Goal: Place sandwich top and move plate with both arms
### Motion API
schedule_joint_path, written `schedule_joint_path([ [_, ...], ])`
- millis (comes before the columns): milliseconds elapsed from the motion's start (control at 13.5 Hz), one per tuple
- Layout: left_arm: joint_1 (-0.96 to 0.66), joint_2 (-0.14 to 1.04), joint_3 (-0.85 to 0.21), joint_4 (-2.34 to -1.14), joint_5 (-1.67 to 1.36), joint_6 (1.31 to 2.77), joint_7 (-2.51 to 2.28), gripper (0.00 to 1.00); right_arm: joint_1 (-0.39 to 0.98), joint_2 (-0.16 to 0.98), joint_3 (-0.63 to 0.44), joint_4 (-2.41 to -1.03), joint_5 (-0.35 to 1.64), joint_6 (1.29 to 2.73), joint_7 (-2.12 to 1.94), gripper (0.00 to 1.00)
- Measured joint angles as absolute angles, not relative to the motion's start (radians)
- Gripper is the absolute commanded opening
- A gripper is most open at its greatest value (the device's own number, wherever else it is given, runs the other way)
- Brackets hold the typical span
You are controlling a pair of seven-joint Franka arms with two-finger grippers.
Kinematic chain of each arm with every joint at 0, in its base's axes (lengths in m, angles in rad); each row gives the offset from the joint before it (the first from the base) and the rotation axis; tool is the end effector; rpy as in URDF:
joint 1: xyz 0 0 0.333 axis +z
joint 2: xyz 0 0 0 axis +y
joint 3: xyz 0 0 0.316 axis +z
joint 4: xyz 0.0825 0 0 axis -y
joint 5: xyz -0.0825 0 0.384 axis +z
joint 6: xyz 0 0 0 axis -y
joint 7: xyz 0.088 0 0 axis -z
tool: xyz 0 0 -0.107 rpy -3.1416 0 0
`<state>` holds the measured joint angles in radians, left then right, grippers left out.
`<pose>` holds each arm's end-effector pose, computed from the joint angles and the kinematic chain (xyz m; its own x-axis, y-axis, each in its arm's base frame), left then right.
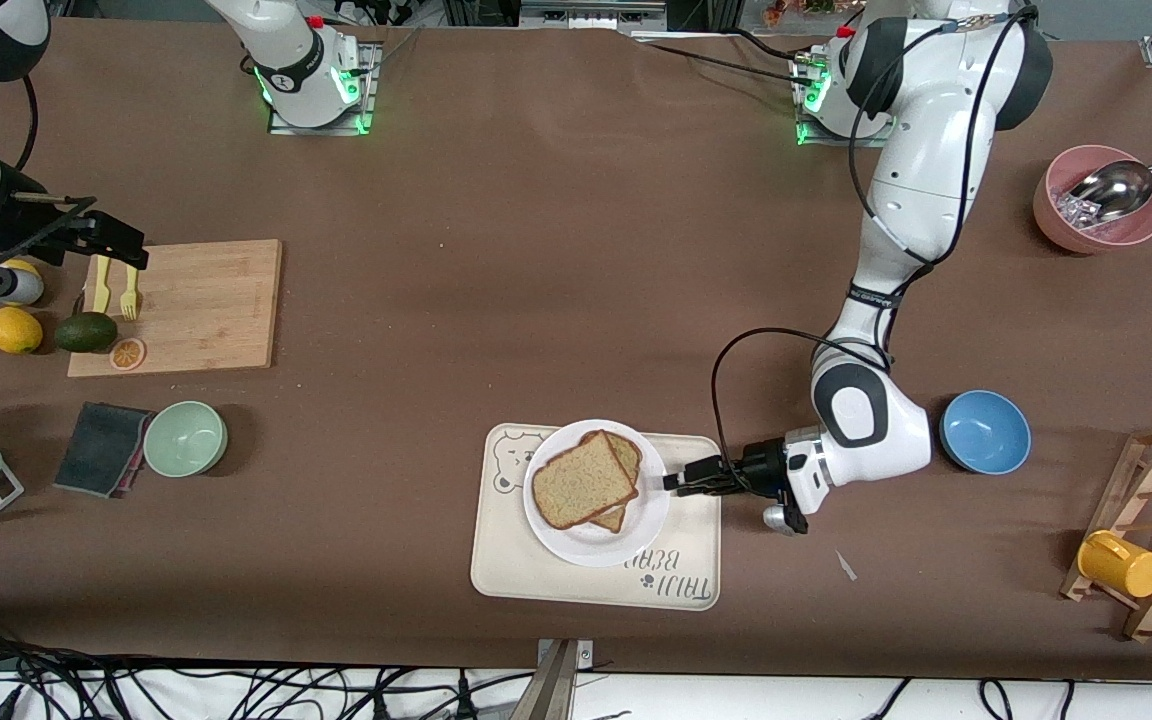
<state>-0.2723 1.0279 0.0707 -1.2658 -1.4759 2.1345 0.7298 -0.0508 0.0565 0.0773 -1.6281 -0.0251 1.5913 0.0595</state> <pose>0.7237 -0.2065 0.1419 0.9866 0.0983 0.1302 -0.0682 -0.4764 0.8766 0.5686 0.0113 0.5676 0.9953 -0.0323 -0.0916 -0.0300 -0.9992 0.0261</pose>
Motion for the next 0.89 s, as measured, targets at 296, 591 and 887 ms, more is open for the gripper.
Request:
schedule_joint_path([
  [296,-0.263,0.836,0.071,-1.472,-1.452,2.126,0.729,1.0,-0.051,0.057,0.077,-1.628,-0.025,1.591,0.06,1.0],
  [591,-0.235,0.568,0.071,-1.754,-1.259,2.127,0.716,1.0,-0.051,0.057,0.077,-1.628,-0.025,1.591,0.06,1.0],
  [887,-0.148,0.293,0.014,-1.901,-0.781,2.101,0.45,1.0,-0.051,0.057,0.077,-1.629,-0.025,1.591,0.059,1.0],
])
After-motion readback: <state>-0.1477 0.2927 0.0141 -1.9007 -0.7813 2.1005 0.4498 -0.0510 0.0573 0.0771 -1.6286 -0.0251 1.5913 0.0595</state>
